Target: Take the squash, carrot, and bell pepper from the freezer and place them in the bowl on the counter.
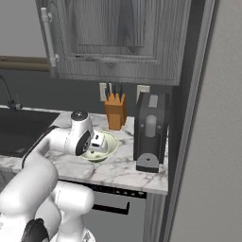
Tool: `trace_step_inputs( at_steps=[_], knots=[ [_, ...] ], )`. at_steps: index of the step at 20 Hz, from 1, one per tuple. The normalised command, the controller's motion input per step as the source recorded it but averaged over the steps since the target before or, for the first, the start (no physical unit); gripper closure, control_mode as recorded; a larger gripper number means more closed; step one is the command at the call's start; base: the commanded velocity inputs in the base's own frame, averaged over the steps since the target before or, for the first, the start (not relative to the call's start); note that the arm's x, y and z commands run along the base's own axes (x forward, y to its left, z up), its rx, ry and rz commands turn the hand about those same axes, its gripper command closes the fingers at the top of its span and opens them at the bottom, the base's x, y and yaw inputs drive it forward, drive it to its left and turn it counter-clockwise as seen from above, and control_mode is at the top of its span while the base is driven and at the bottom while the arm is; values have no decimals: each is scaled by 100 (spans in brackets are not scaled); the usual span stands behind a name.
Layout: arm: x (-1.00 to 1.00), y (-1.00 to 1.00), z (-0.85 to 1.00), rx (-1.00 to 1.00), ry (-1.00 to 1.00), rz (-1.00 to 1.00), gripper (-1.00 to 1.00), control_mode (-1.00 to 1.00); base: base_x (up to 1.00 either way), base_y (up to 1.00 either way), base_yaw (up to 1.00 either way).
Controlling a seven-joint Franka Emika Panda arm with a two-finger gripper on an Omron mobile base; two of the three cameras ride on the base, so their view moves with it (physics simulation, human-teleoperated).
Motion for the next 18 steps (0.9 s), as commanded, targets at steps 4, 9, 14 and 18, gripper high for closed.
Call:
trace_step_inputs(
  at_steps=[4, 9, 14, 18],
  knots=[
    [26, -12, -14, 0, 0, 0, 100, -100, 0, 0, 0],
    [18, -2, -17, 0, 0, 0, 100, -100, 0, 0, 0],
    [3, 0, -22, 0, 1, 0, 100, -100, 0, 0, 0],
    [0, 0, -21, 0, 1, 0, -100, -100, 0, 0, 0]
  ],
)
